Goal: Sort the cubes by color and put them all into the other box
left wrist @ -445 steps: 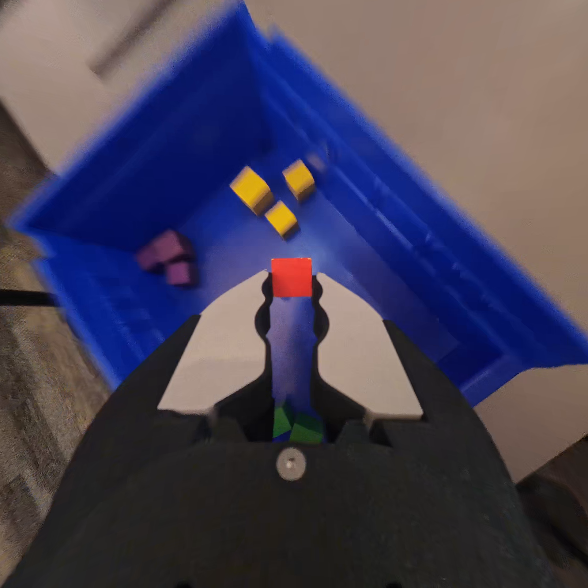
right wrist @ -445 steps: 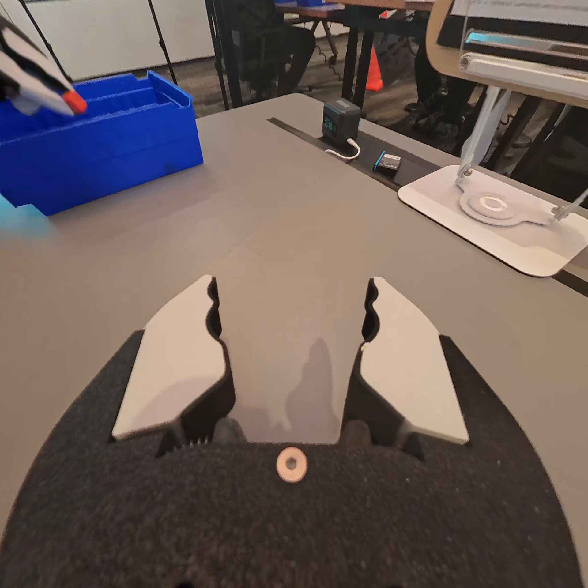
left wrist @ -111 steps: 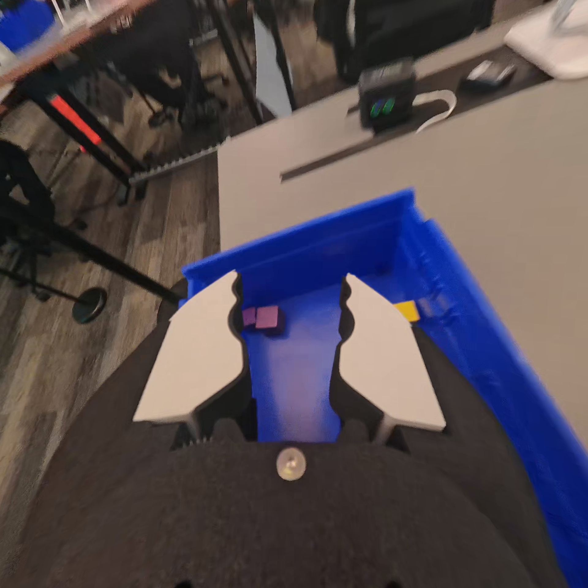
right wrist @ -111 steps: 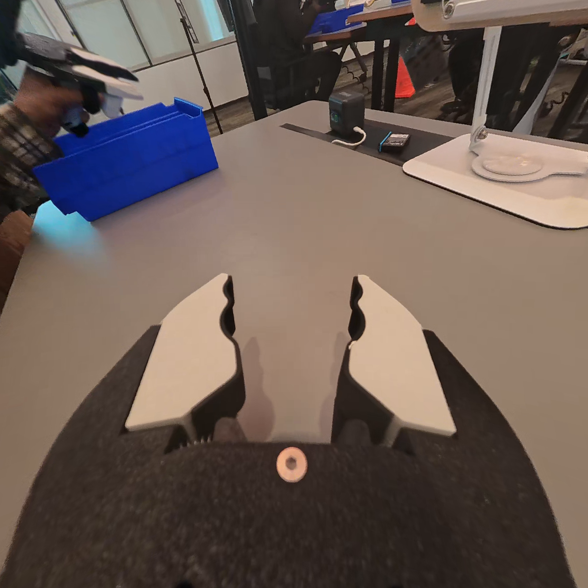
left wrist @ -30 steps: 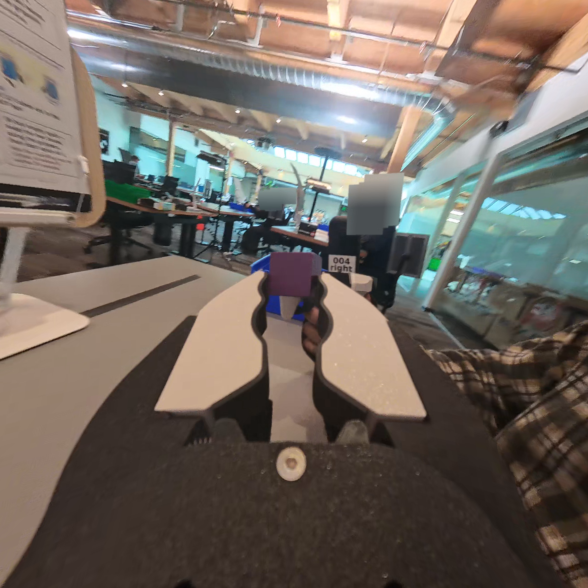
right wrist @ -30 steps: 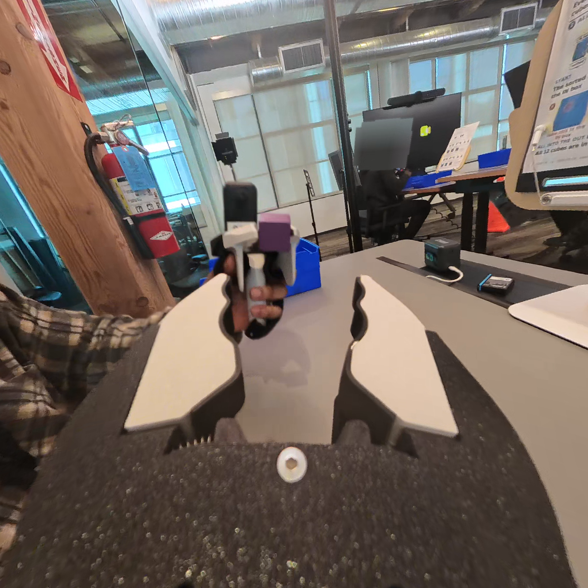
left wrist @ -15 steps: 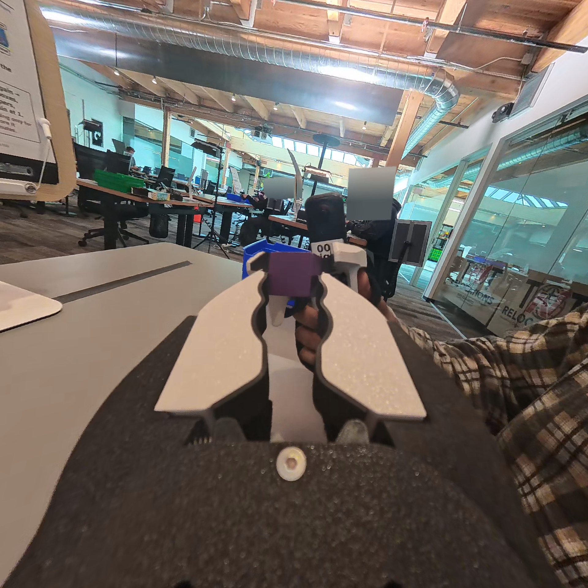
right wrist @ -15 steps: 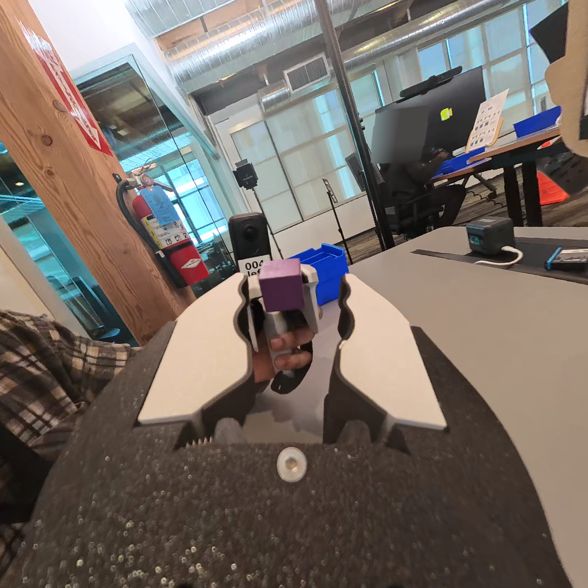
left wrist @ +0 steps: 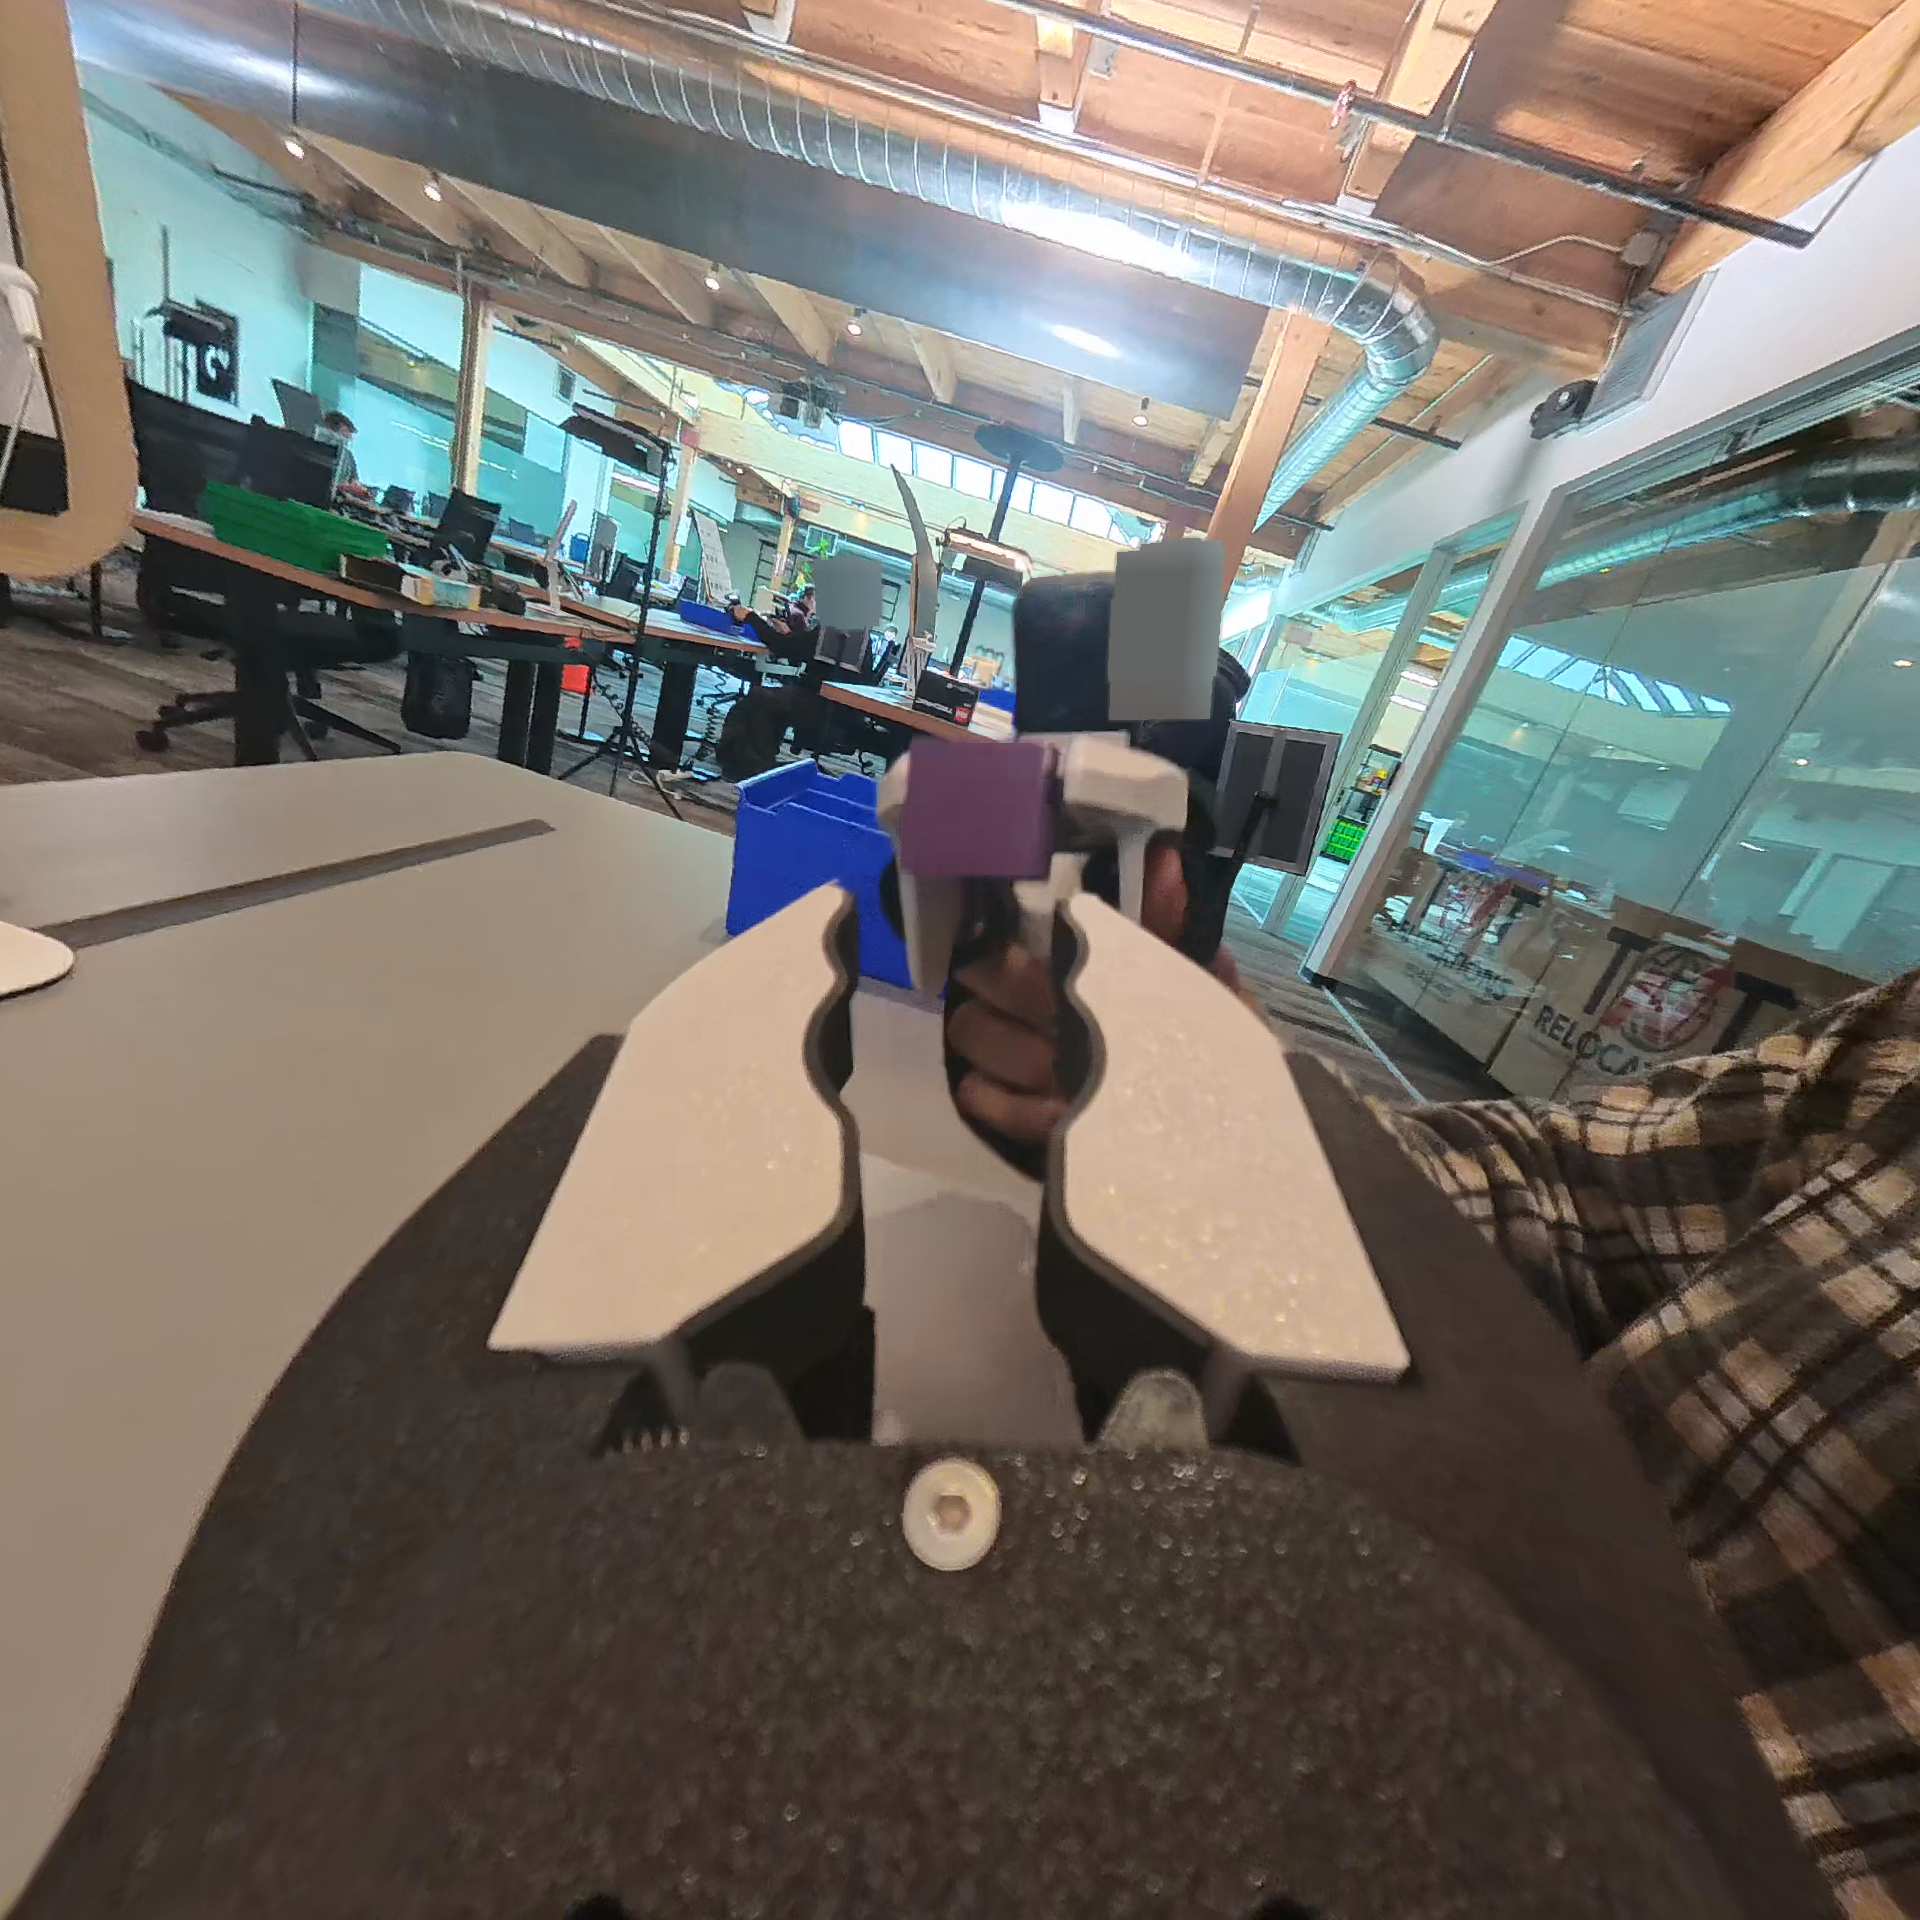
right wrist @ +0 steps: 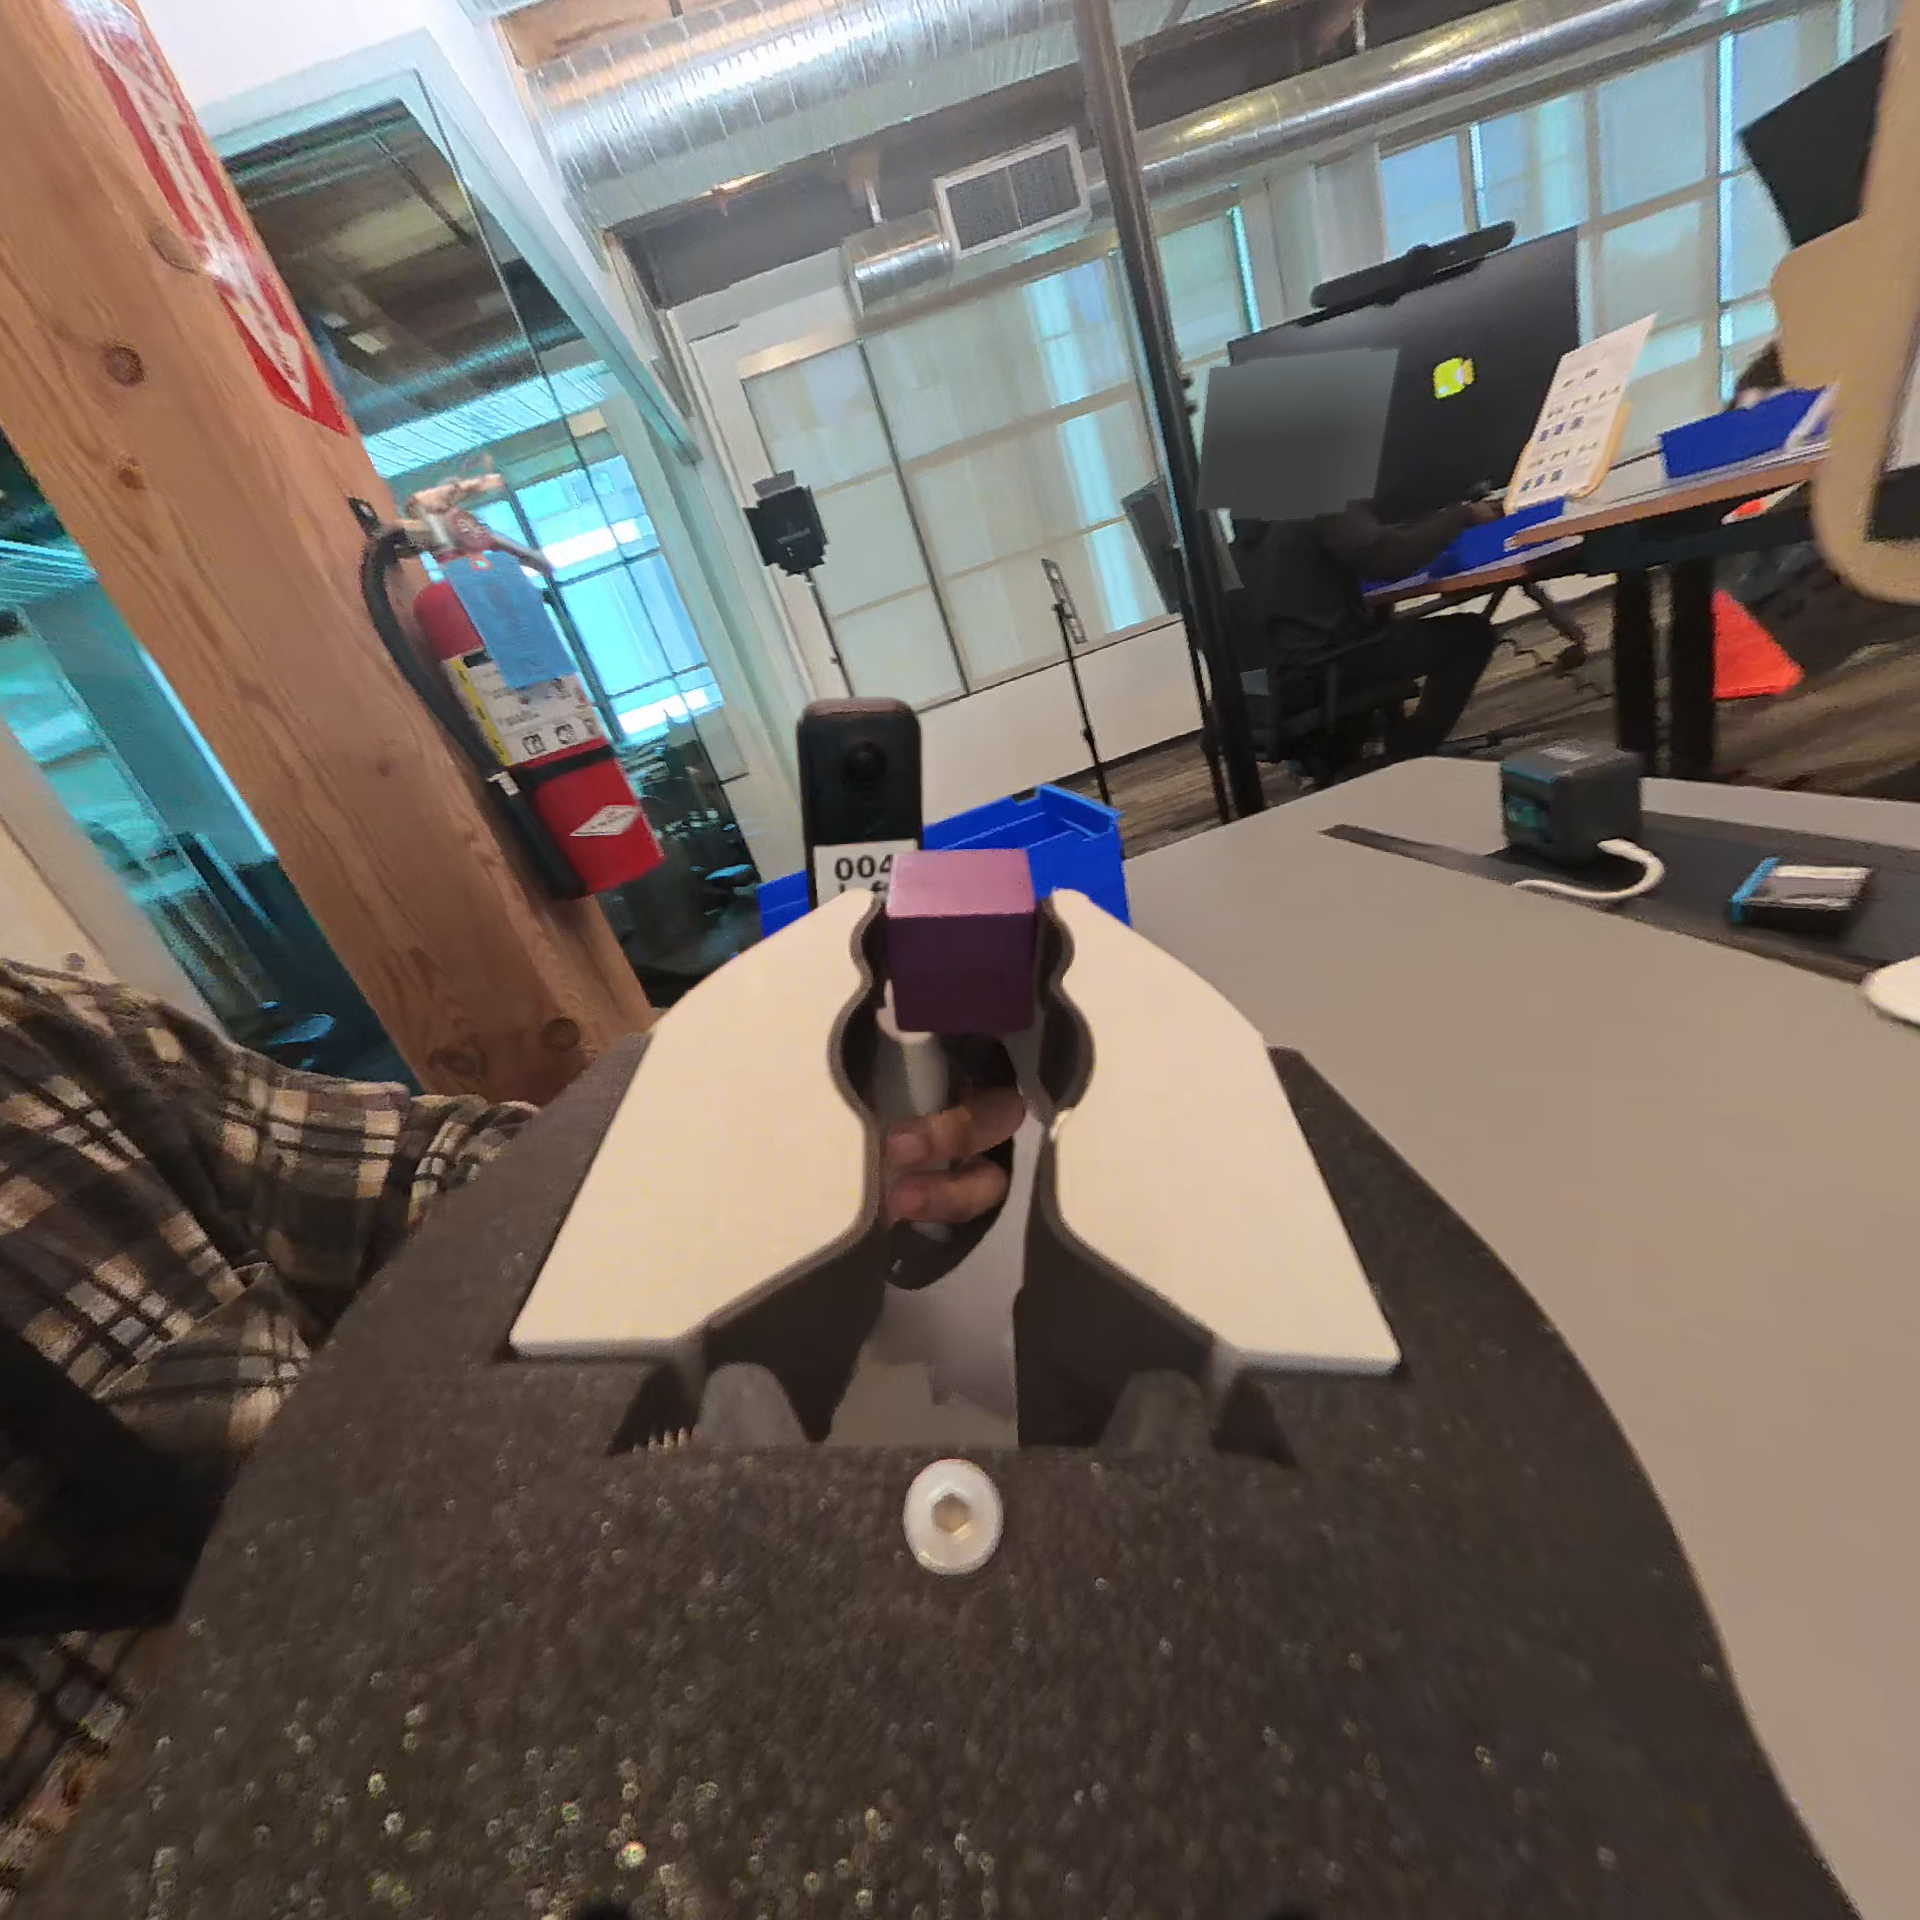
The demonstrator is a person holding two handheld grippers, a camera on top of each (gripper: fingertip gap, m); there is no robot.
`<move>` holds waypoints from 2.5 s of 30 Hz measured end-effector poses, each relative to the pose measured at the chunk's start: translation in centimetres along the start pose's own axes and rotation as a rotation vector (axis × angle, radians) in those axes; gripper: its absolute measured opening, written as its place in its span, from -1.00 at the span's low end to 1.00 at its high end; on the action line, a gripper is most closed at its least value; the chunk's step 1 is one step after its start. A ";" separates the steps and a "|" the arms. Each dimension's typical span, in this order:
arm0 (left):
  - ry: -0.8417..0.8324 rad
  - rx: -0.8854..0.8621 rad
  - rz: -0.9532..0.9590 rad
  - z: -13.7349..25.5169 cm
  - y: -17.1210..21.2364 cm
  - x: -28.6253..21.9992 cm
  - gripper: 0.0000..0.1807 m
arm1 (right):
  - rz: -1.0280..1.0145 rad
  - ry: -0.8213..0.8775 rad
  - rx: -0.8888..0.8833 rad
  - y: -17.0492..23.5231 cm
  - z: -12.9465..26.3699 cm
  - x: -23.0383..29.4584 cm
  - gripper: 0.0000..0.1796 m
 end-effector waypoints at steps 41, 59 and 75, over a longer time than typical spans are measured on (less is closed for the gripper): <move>-0.063 0.209 -0.303 -1.4 3.7 -1.6 -0.45 | -0.438 1.374 1.078 -7.7 42.6 -1.0 -0.52; -0.172 0.199 -0.380 0.8 1.9 -1.5 -0.40 | 0.198 0.494 -0.028 -2.1 11.2 -5.4 -0.16; -1.253 0.747 -0.554 35.0 -14.3 11.4 -0.38 | 0.184 0.440 0.180 3.1 9.8 -6.2 -0.20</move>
Point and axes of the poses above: each gripper's, where its closed fingertips meet, z back along the fingers, y out of its underside, x = y × z across the jaws, the point moved 2 cm from there along z, back along the fingers, and after that the axes turned 8 degrees about -y, right-handed, at the moved point
